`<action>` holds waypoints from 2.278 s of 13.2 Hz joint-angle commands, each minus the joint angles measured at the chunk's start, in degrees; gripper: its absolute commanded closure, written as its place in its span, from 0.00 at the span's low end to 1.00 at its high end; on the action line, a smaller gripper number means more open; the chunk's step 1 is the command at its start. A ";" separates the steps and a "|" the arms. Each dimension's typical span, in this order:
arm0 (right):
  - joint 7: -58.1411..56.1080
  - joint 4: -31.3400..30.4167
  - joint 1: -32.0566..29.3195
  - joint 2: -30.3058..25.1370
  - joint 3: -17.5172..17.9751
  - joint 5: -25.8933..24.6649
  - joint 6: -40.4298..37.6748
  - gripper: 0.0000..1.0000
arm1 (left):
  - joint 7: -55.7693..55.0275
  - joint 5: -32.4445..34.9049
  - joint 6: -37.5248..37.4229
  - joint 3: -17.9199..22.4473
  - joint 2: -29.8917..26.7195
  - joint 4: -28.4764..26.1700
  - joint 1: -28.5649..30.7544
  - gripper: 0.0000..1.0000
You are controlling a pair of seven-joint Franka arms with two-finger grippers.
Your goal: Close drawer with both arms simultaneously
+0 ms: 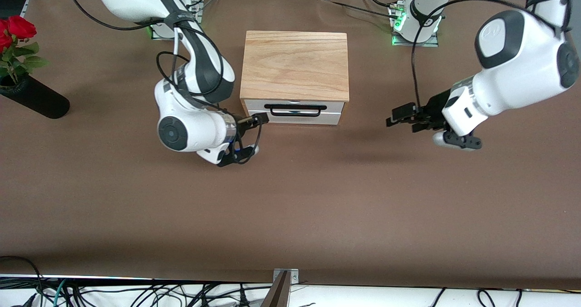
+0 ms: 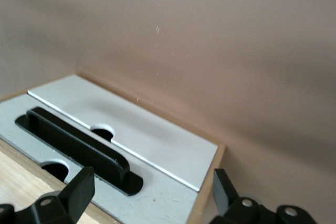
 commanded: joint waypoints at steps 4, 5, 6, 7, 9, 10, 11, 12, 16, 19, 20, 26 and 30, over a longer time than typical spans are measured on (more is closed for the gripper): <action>-18.01 8.40 -0.58 -0.43 -5.08 -11.19 -1.39 0.00 | -0.10 14.91 -7.29 0.30 -9.36 -1.26 2.22 0.00; -18.73 8.50 -0.67 -0.43 -6.04 -12.01 -1.48 0.00 | -0.10 17.29 -9.66 1.09 -9.62 0.05 2.31 0.00; -18.74 8.50 -1.02 -0.52 -7.09 -12.02 -1.48 0.00 | -0.10 18.79 -11.25 2.31 -9.63 0.67 2.48 0.00; -18.74 8.59 -1.72 -0.95 -7.97 -12.02 -1.56 0.00 | -0.02 19.06 -12.04 3.72 -9.63 1.29 2.48 0.00; -18.74 8.59 -3.91 -2.44 -8.77 -12.02 -1.83 0.00 | -0.01 20.90 -13.36 5.14 -9.63 2.43 2.40 0.00; -18.65 8.59 -4.88 -3.06 -8.95 -12.19 -3.13 0.00 | -0.19 23.00 -15.29 5.23 -9.45 4.00 2.39 0.00; -18.65 8.59 -6.02 -3.85 -10.17 -12.19 -4.54 0.00 | -0.19 23.54 -16.26 5.40 -9.19 5.50 2.39 0.00; -18.74 8.59 -6.90 -5.08 -11.75 -12.02 -5.86 0.00 | -0.19 23.64 -16.27 5.58 -8.92 6.04 2.39 0.00; -18.74 8.59 -11.04 -10.09 -17.10 -12.28 -10.17 0.00 | -0.19 23.73 -16.27 5.93 -8.75 6.30 2.39 0.00; -18.65 8.59 -10.95 -13.52 -19.50 -15.59 -11.32 0.00 | -0.19 23.73 -16.27 5.93 -8.83 6.30 2.39 0.00; -18.48 8.59 -11.04 -14.83 -19.15 -18.49 -10.63 0.00 | -0.19 24.33 -16.27 6.02 -8.83 6.30 2.39 0.00; -18.21 3.16 -17.44 -23.09 -13.37 -22.38 -5.54 0.00 | -0.19 25.40 -16.36 6.28 -8.83 6.30 2.39 0.00; -17.78 -0.54 -21.23 -27.31 -7.04 -28.43 -7.18 0.00 | -0.19 25.40 -16.27 6.28 -8.83 6.30 2.39 0.00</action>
